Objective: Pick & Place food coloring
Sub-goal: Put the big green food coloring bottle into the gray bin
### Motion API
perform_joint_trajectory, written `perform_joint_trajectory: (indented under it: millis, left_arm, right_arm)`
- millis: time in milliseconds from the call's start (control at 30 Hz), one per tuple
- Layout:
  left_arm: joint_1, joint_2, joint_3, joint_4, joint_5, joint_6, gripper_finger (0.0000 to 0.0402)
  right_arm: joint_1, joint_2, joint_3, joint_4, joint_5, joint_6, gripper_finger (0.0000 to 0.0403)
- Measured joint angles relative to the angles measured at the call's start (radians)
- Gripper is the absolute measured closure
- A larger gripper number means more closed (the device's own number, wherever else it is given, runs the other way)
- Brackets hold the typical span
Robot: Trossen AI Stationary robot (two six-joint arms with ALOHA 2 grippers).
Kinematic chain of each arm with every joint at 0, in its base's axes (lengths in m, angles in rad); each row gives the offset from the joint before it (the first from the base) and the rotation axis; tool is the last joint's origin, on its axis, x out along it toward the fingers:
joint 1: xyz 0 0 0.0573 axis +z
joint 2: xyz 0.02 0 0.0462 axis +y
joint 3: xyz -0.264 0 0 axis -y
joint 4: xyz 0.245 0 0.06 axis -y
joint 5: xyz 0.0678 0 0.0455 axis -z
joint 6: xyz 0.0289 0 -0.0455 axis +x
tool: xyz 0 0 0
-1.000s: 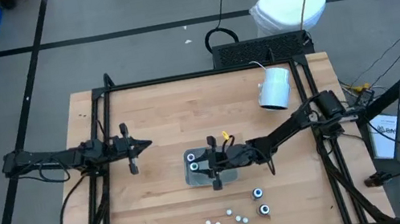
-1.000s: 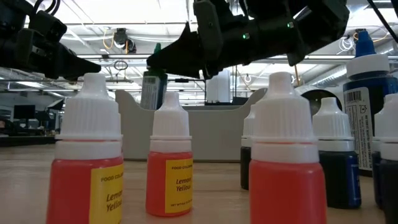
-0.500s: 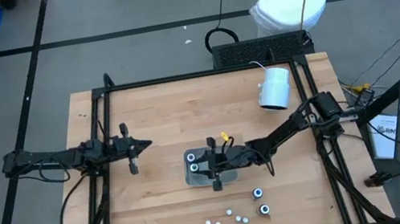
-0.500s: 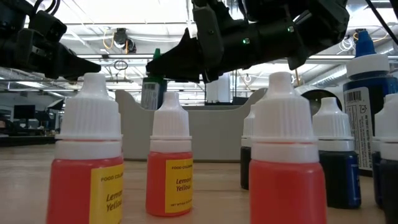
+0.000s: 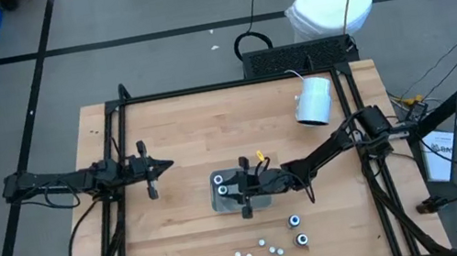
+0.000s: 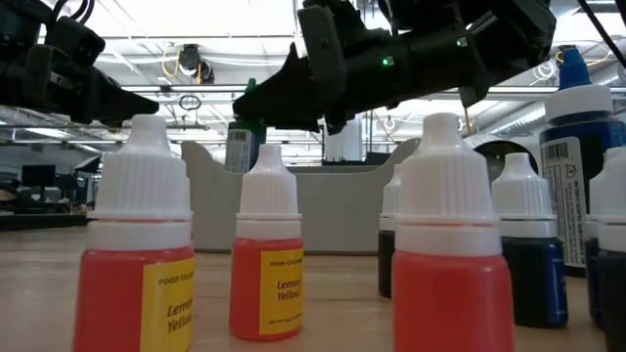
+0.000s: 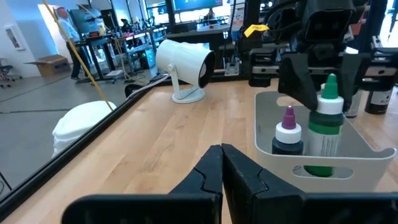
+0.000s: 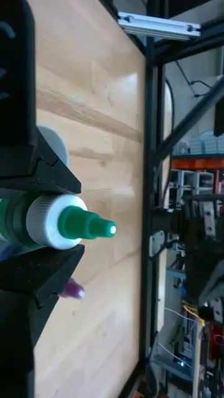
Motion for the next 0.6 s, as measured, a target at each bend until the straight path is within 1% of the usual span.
perform_joint_trajectory:
  millis: [133,300,433,600]
  left_arm:
    - [0.0,0.0,0.0,0.0,0.0,0.0,0.0392]
    - [0.0,0.0,0.0,0.0,0.0,0.001,0.0392]
    - [0.0,0.0,0.0,0.0,0.0,0.001,0.0392]
    - [0.0,0.0,0.0,0.0,0.0,0.004,0.0392]
  right_arm:
    - [-0.001,0.0,0.0,0.008,-0.001,-0.001,0.0282]
    - [-0.001,0.0,0.0,0.002,-0.057,-0.046,0.0282]
    - [0.0,0.0,0.0,0.035,-0.056,-0.074,0.0282]
    - [-0.001,0.0,0.0,0.033,-0.054,-0.082,0.0282]
